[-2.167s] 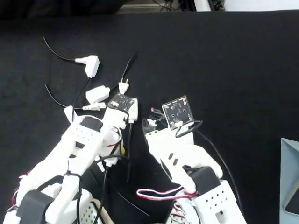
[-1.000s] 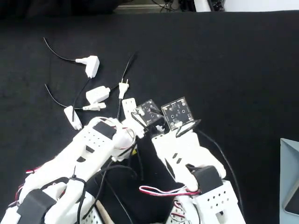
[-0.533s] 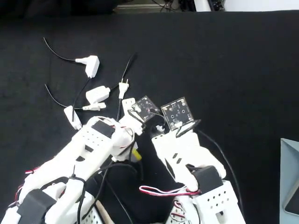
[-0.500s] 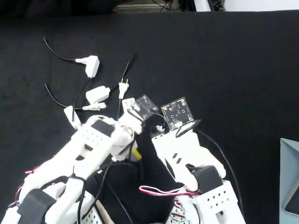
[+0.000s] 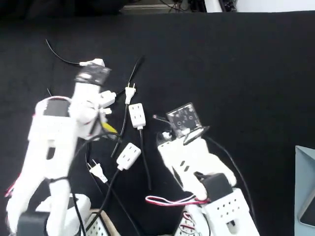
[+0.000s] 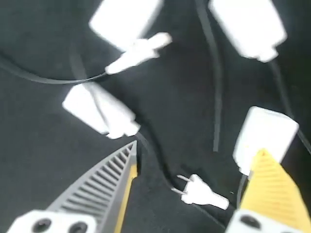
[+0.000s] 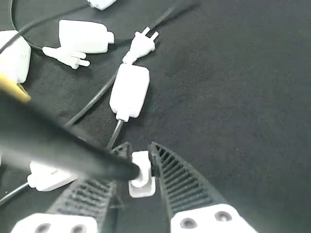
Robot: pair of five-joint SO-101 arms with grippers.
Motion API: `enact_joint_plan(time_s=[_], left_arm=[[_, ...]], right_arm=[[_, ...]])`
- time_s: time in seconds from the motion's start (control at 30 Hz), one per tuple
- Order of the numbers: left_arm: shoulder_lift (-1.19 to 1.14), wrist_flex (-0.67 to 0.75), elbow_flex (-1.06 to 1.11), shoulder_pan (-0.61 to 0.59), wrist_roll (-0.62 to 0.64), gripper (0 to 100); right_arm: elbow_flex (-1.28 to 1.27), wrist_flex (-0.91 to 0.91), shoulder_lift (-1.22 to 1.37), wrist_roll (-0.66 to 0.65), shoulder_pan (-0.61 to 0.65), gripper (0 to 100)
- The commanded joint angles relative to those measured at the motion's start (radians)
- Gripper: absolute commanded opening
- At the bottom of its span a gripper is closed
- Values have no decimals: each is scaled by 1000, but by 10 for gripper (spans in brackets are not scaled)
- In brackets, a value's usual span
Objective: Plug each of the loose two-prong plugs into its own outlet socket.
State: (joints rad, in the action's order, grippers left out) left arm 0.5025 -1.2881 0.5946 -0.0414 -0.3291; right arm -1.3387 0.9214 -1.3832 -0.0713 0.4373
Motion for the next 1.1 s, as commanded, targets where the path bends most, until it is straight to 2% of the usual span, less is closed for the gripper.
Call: enact_joint_plan(time_s=[0.0, 0.2, 0.47, 0.6, 1.07], left_arm=[[172, 14, 50, -125, 64, 359], [348, 146, 323, -292, 210, 359], [427, 278, 539, -389, 244, 359], [423, 290, 565, -392, 244, 359], [423, 285, 585, -386, 239, 359]], right_arm=[[94, -69, 124, -3, 57, 13], [217, -132, 377, 17, 149, 13], [199, -270, 535, 31, 336, 13], [165, -325, 552, -23, 358, 13], [42, -462, 553, -87, 353, 12]])
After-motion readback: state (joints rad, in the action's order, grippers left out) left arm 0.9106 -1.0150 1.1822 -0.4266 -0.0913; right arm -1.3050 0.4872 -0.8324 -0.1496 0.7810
